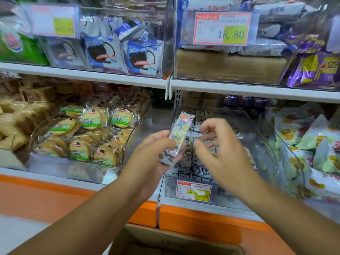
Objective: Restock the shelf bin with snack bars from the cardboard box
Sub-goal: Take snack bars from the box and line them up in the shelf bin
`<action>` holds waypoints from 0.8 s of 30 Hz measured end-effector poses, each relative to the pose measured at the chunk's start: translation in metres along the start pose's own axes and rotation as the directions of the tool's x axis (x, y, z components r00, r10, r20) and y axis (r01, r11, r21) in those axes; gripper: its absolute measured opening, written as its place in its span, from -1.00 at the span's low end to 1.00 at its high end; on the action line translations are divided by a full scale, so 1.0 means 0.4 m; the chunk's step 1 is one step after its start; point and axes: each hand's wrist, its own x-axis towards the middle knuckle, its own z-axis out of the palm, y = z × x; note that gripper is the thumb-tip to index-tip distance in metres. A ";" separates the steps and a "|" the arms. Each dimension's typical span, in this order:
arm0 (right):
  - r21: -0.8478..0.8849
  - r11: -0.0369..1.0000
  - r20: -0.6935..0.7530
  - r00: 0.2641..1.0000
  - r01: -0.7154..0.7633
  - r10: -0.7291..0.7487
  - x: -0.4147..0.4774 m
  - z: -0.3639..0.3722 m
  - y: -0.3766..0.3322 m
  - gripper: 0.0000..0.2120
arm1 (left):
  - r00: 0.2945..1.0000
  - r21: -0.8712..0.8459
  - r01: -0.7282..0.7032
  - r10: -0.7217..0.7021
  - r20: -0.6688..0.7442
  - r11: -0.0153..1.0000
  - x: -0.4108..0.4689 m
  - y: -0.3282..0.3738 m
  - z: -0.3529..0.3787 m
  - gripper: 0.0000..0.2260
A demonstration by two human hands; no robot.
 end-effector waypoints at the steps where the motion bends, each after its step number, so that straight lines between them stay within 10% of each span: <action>1: -0.010 1.000 0.049 0.999 0.014 -0.013 -0.020 0.002 -0.009 -0.67 | 0.999 0.029 0.013 -0.014 0.037 0.999 -0.001 -0.006 0.007 -0.66; 5: -0.116 0.991 0.144 0.989 0.059 -0.042 -0.065 0.007 0.002 -0.34 | 0.997 0.131 0.052 -0.058 0.042 0.990 -0.020 -0.031 0.034 -0.72; 10: -0.106 0.993 0.075 0.997 0.044 -0.036 -0.070 -0.019 0.026 -0.47 | 0.997 0.409 -0.078 0.069 0.036 0.909 -0.045 -0.031 0.048 -0.84; 15: -0.151 0.978 -0.036 0.989 -0.146 0.142 -0.028 -0.071 0.090 -0.60 | 0.841 0.907 -0.330 0.518 0.158 0.260 -0.011 -0.027 -0.020 -0.69; 24: -0.356 0.876 -0.057 0.943 -0.326 0.328 0.082 -0.097 0.225 -0.64 | 0.950 0.887 -0.223 0.294 0.105 0.404 0.030 -0.064 -0.075 -0.53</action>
